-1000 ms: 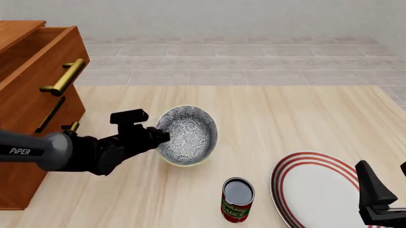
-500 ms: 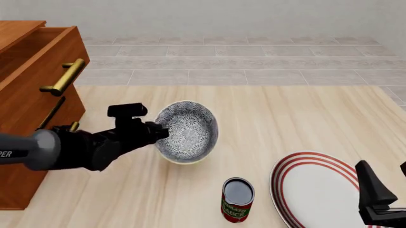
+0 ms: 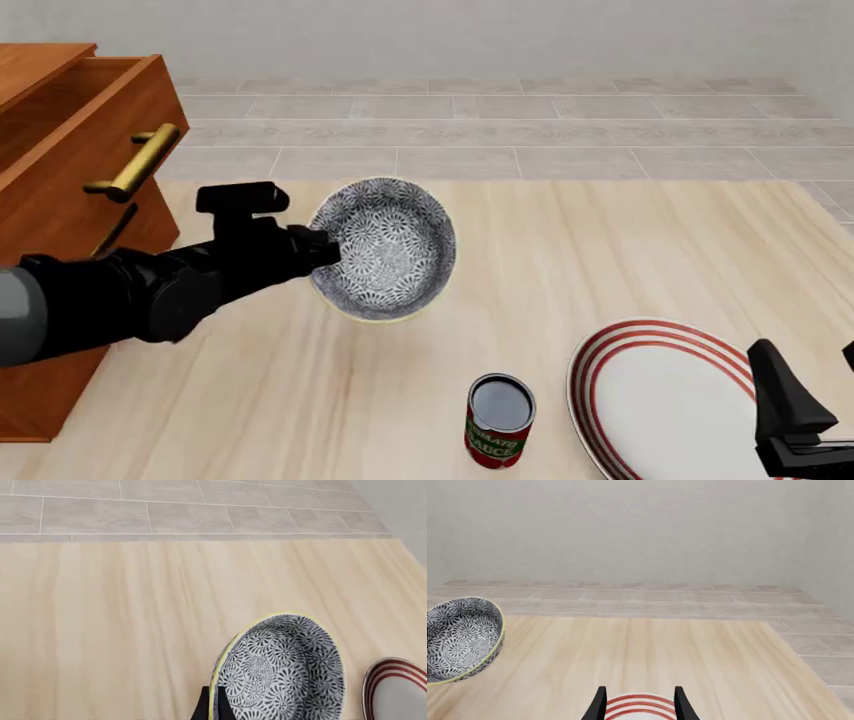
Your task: Put the bowl on top of the cabinet.
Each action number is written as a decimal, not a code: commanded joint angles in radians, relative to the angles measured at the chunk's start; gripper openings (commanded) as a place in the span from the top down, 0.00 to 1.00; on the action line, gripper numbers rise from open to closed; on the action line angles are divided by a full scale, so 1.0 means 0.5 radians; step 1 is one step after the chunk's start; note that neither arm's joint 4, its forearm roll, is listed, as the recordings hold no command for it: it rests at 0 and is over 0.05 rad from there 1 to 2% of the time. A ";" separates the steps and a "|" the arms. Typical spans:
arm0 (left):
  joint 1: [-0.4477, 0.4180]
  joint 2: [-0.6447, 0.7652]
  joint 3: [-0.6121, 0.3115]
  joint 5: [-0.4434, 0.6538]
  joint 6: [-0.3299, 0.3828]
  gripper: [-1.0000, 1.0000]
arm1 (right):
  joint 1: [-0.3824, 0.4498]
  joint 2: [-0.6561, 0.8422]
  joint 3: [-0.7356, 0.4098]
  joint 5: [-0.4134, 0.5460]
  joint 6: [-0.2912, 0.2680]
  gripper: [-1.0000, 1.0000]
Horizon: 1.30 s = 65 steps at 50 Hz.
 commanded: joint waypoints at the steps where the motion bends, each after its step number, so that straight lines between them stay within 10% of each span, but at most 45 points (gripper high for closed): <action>1: 0.017 -0.188 -0.026 0.115 0.016 1.00 | 0.000 -0.013 -0.006 0.010 -0.008 0.00; 65: 0.236 -0.720 -0.468 0.752 0.047 1.00 | 0.020 0.004 -0.003 -0.008 0.003 0.00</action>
